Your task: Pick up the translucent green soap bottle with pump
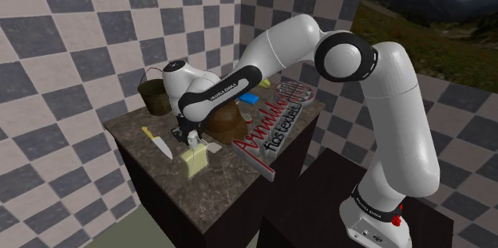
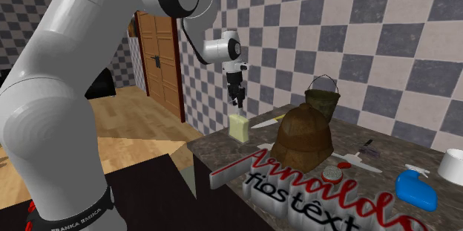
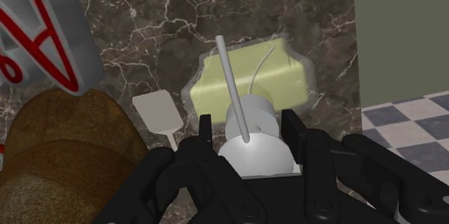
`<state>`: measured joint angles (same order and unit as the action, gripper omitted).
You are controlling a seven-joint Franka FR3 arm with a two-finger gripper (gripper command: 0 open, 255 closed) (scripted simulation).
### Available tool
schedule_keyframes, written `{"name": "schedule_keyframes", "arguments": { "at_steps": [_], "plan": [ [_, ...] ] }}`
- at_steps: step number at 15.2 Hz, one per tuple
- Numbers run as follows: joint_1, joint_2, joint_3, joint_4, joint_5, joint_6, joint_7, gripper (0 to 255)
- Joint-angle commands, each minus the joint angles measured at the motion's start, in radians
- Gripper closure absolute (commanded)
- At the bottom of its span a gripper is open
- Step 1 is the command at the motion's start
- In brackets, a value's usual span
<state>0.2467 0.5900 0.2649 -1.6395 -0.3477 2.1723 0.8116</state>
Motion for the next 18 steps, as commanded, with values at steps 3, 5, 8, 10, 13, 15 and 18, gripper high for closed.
{"name": "schedule_keyframes", "arguments": {
  "at_steps": [3, 5, 8, 10, 13, 15, 18],
  "plan": [
    [0.0, 0.001, 0.0, 0.0, 0.0, 0.001, 0.0, 255],
    [0.0, 0.0, 0.0, -0.001, 0.0, 0.001, 0.0, 255],
    [0.0, 0.002, 0.0, 0.0, 0.0, 0.001, 0.0, 255],
    [-0.002, -0.013, 0.003, 0.005, 0.006, -0.017, -0.006, 255],
    [-0.005, -0.034, 0.008, 0.014, 0.015, -0.046, -0.014, 255],
    [-0.006, -0.047, 0.012, 0.021, 0.021, -0.065, -0.02, 255],
    [-0.008, -0.065, 0.016, 0.034, 0.029, -0.095, -0.028, 255]
  ]
}}
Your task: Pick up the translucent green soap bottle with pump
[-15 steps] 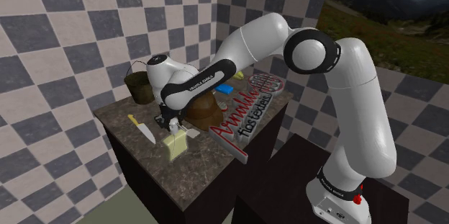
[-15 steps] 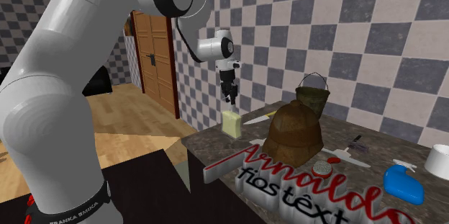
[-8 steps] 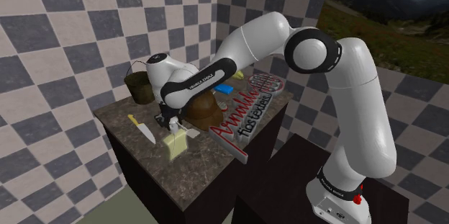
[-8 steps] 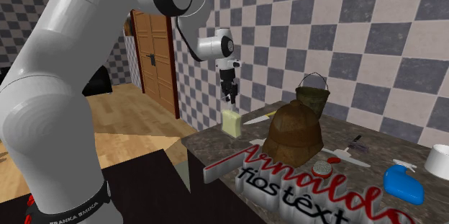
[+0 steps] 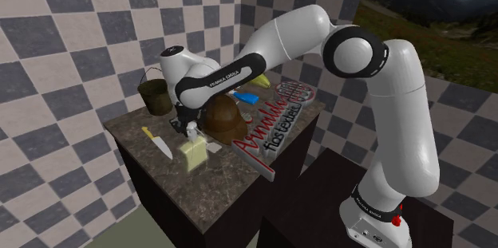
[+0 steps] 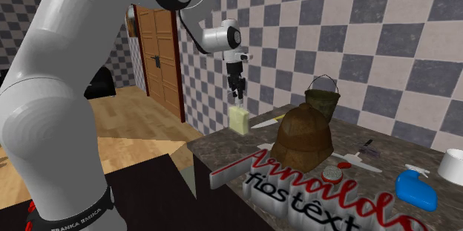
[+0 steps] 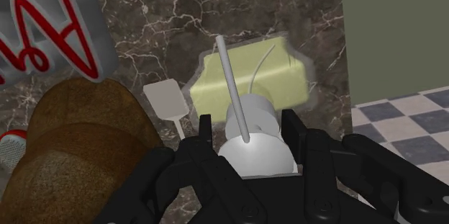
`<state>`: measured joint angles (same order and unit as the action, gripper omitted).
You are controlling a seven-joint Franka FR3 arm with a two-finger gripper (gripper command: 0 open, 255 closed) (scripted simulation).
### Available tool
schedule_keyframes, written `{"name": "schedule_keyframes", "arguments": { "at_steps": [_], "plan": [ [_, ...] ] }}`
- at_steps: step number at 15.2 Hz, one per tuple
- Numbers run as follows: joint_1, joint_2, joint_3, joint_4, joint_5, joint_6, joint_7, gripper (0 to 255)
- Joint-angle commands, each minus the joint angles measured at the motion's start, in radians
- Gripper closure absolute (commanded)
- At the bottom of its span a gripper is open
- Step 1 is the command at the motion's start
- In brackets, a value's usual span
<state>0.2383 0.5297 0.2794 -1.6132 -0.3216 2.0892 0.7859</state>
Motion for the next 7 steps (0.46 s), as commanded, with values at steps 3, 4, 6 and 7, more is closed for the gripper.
{"name": "schedule_keyframes", "arguments": {
  "at_steps": [3, 4, 6, 7],
  "plan": [
    [-0.001, -0.022, 0.006, 0.023, 0.011, -0.043, -0.011, 255],
    [-0.002, -0.027, 0.007, 0.028, 0.014, -0.054, -0.014, 255],
    [-0.002, -0.034, 0.008, 0.035, 0.016, -0.066, -0.017, 255],
    [-0.002, -0.033, 0.008, 0.035, 0.016, -0.066, -0.017, 255]
  ]
}}
